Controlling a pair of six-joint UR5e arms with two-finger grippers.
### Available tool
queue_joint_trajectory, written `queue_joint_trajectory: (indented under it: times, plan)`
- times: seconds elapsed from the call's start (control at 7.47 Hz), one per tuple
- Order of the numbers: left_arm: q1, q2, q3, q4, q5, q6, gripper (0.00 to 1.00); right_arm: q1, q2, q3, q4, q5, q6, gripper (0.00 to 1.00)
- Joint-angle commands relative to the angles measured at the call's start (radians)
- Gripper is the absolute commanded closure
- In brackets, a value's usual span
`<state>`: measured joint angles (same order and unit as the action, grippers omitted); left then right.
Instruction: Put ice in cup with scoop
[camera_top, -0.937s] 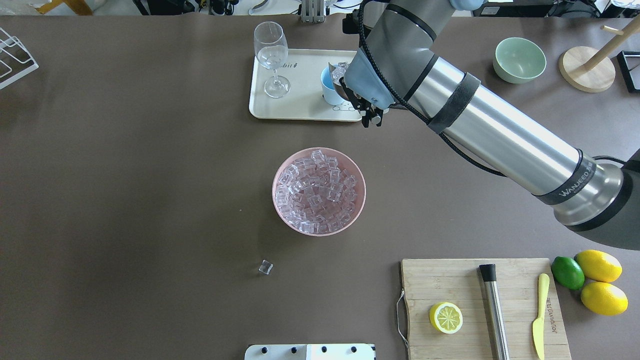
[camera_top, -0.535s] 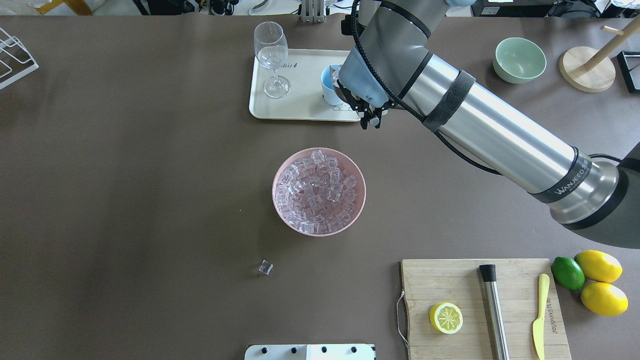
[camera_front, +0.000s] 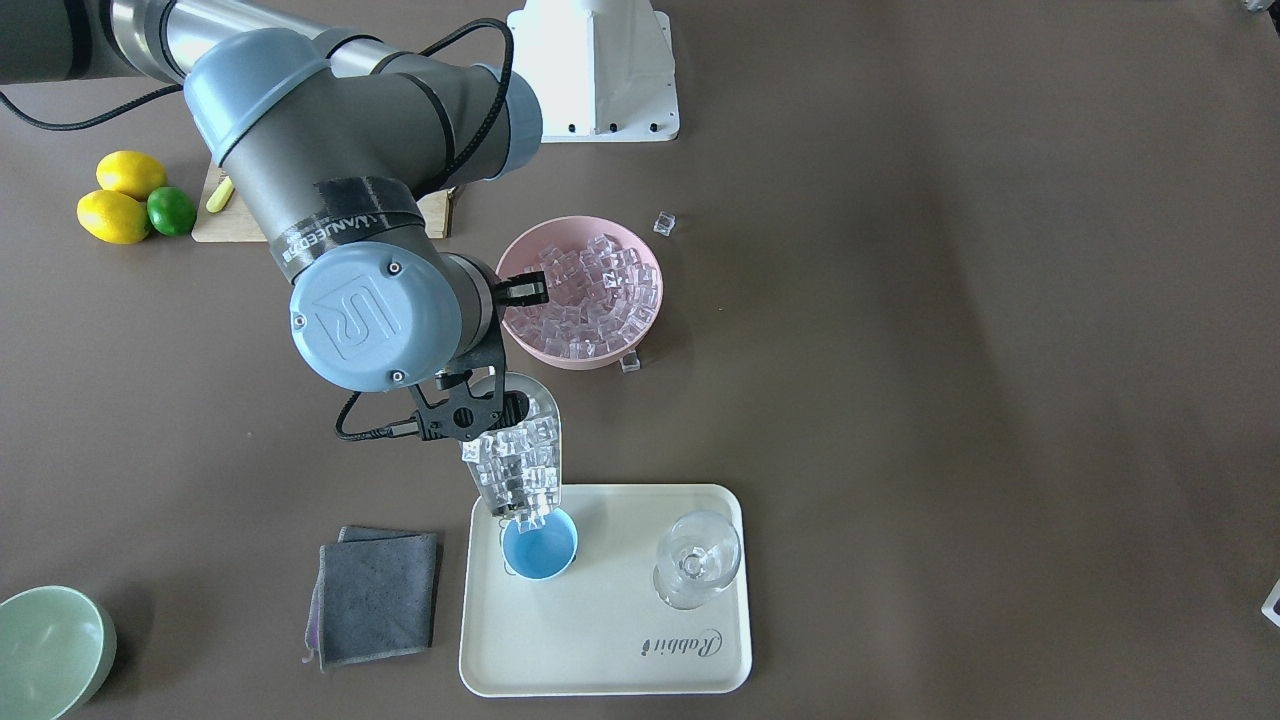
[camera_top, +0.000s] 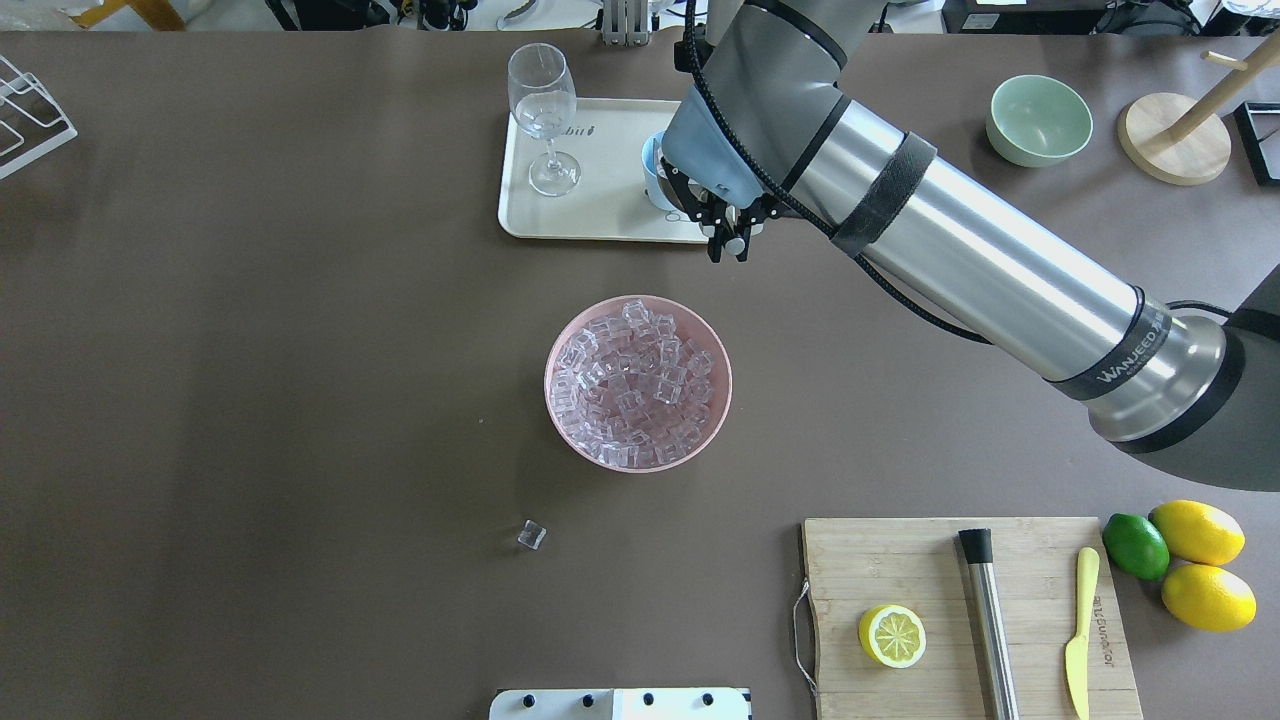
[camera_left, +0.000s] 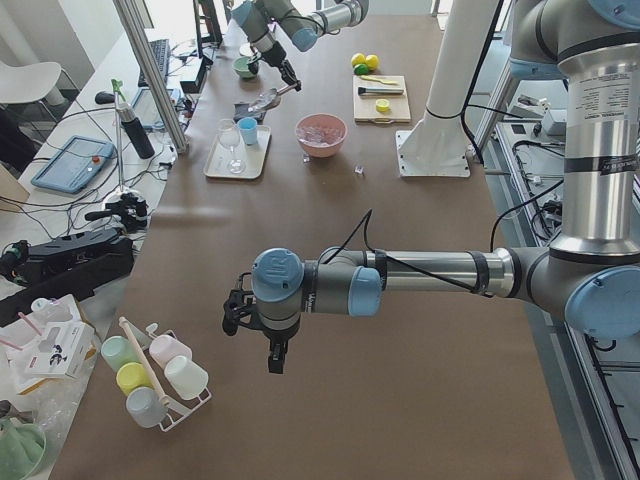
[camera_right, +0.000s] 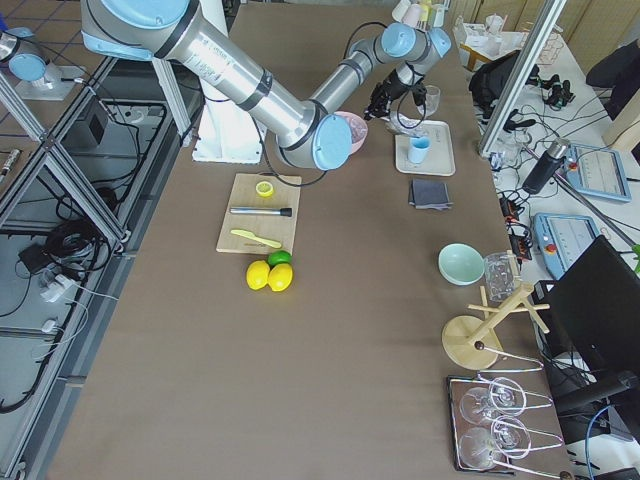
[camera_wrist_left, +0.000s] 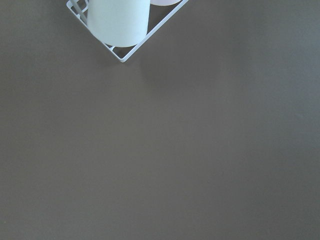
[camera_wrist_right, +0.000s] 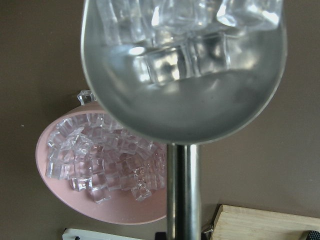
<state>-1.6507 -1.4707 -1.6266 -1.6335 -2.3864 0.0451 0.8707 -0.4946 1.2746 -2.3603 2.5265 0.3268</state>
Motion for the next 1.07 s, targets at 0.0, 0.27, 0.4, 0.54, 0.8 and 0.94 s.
queue_joint_trajectory:
  times: [0.0,0.27,0.4,0.54,0.8,0.94]
  plan:
    - [-0.044,0.024,0.008,0.003,-0.027,-0.002,0.02,-0.007,0.004,-0.004,-0.004,0.018,0.000,1.00]
    - [-0.075,0.036,0.010,0.003,-0.027,-0.008,0.02,-0.007,0.002,-0.004,-0.004,0.018,0.000,1.00]
    - [-0.069,0.035,0.010,0.003,-0.028,-0.008,0.02,-0.007,0.002,-0.004,-0.004,0.020,0.000,1.00]
    - [-0.067,0.035,0.005,0.003,-0.028,-0.008,0.02,-0.007,0.002,-0.004,-0.004,0.020,0.000,1.00]
    - [-0.069,0.036,0.007,0.004,-0.027,-0.008,0.02,-0.007,0.002,-0.003,-0.004,0.018,-0.002,1.00]
    - [-0.069,0.043,0.004,0.004,-0.027,-0.008,0.02,-0.007,0.002,-0.003,-0.004,0.020,0.000,1.00]
